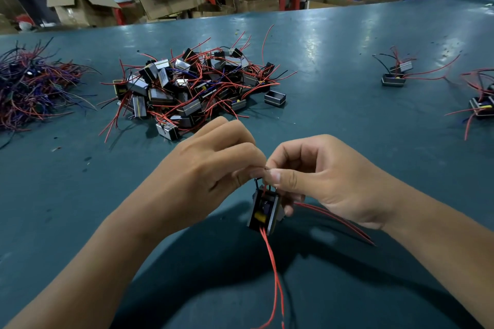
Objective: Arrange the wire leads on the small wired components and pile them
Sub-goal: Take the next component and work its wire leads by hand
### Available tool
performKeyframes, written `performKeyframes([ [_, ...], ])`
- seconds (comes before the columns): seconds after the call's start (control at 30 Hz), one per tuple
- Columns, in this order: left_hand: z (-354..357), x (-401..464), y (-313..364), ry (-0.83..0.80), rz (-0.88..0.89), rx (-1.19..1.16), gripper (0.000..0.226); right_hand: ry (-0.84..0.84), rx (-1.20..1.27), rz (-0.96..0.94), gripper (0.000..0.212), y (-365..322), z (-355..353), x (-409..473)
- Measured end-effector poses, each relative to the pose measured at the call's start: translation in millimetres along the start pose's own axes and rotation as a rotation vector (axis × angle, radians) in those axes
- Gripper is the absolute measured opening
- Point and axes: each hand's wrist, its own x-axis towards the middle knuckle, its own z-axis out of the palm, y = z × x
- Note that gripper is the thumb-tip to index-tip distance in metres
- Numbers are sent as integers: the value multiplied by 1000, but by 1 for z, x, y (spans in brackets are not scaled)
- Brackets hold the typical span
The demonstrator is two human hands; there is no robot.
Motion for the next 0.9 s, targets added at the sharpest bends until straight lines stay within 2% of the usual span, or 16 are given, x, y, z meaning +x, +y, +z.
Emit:
performKeyframes([
  [0.27, 1, 1, 6, -111, -172, -265, 21, 77, -233, -92, 9, 1, 2, -3],
  [0.43, 10, 1, 12, -93, -493, -554, 30, 133, -321, -101, 9, 4, 0, -2],
  [0.5, 12, 1, 13, -51, -548, -589, 29, 152, -287, -82, 10, 5, -2, 0],
  [0.57, 9, 0, 12, -17, -521, -572, 23, 160, -246, -68, 11, 4, -5, 1],
  [0.73, 0, 1, 13, 38, -325, -304, 5, 171, -170, -44, 10, 4, -6, 3],
  [0.9, 2, -1, 12, 75, -390, -429, 9, 174, -125, -52, 11, 2, -6, 2],
])
